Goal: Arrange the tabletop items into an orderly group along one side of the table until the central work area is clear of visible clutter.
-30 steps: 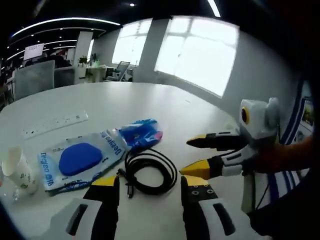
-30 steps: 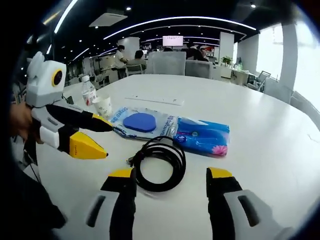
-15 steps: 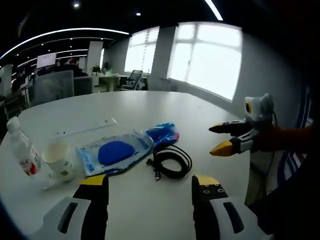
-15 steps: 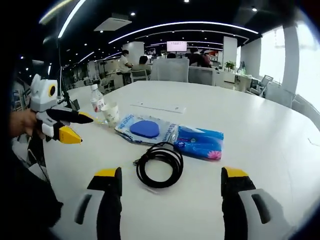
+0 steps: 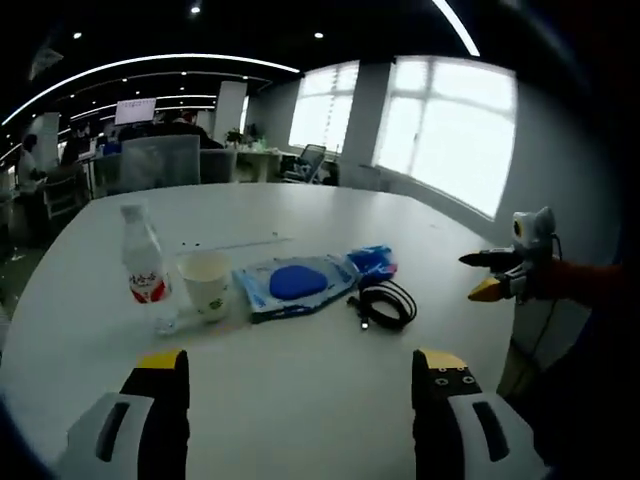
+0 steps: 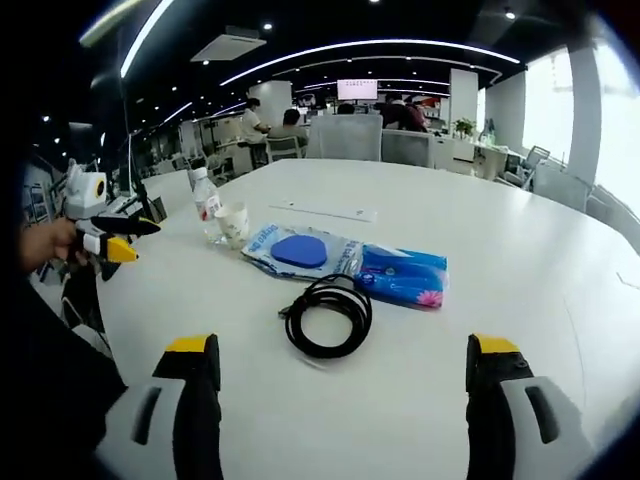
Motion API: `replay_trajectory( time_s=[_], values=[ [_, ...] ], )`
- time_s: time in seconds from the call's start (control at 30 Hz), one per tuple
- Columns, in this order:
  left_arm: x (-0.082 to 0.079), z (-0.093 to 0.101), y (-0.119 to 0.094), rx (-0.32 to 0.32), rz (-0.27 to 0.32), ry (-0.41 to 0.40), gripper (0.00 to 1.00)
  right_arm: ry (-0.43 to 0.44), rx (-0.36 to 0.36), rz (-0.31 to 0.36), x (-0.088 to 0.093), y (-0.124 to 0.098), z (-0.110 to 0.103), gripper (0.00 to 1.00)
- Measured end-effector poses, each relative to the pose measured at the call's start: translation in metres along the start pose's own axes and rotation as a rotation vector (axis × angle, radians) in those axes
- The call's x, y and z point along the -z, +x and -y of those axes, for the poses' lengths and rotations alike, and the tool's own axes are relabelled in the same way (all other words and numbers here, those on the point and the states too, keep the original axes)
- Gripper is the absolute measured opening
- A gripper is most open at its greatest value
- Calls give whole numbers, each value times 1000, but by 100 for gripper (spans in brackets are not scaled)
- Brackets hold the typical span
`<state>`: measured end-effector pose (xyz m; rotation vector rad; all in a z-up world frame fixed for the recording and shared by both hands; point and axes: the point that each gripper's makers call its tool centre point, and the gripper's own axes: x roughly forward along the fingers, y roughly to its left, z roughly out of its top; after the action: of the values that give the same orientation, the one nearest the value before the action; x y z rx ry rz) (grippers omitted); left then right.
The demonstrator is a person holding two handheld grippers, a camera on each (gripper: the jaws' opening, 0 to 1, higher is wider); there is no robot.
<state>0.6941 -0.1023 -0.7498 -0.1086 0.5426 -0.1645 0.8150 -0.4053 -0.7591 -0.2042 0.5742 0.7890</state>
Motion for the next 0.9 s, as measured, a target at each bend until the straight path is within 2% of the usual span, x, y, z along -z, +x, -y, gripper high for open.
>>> replay_trajectory(
  time_s=[0.07, 0.1, 0.23, 0.4, 0.67, 0.9],
  values=[
    [-4, 1, -4, -7, 13, 3, 98, -4, -11, -1, -1, -3, -3, 99],
    [-1, -2, -6, -7, 13, 1, 100, -4, -15, -5, -1, -4, -4, 99],
    [2, -9, -14, -10, 5, -1, 99, 8, -28, -10, -1, -9, -9, 99],
    [1, 0, -22, -4, -1, -7, 99, 16, -28, -9, 0, -16, -12, 99],
    [-3, 2, -30, -4, 10, -23, 99, 35, -21, -19, 4, -25, -11, 99],
    [-10, 3, -33, -5, 19, -23, 99, 44, -33, -17, 1, -25, -15, 99]
  ],
)
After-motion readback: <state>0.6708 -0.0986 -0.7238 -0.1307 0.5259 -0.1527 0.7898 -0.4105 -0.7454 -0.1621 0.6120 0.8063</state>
